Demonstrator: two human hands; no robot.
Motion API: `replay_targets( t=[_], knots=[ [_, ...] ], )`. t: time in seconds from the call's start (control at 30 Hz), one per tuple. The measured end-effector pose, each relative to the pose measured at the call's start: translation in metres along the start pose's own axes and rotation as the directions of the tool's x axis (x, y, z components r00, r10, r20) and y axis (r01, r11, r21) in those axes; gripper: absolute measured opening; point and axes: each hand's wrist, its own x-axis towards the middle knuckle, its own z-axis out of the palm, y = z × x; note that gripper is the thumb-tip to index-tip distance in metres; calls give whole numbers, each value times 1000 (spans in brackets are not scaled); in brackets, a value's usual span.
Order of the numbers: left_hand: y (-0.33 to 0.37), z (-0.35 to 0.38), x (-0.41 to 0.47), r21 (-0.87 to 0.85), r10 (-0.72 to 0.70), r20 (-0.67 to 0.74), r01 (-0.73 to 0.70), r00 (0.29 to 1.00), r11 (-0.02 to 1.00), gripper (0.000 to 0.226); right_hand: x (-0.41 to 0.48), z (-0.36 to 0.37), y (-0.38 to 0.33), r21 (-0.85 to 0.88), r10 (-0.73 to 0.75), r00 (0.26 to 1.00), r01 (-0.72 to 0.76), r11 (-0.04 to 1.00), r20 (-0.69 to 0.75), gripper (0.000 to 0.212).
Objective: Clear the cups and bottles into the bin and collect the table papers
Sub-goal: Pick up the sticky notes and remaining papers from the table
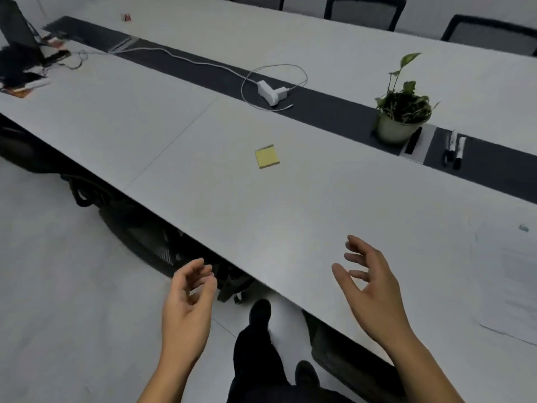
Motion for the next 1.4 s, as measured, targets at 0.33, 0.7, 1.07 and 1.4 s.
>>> replay_targets(
  t=[0.33, 0.7, 1.07, 1.4],
  knots=[
    [-24, 75, 254, 276, -55, 420, -69, 906, 959, 33, 114, 87, 13, -136, 288, 936, -318, 938, -204, 53],
    [-59, 230, 482, 596, -8, 747, -664, 665, 451, 93, 142, 181, 114, -674, 594, 802, -472, 568, -62, 88],
    [-78, 229, 444, 526, -64, 836, -763, 545, 375, 68, 141, 181, 118, -687, 573, 817, -450, 570, -60, 84],
    [-95, 247, 306, 595, -267, 750, -440, 606, 673, 98, 117, 78, 161, -640, 445, 866, -477, 603, -227, 61]
  ],
)
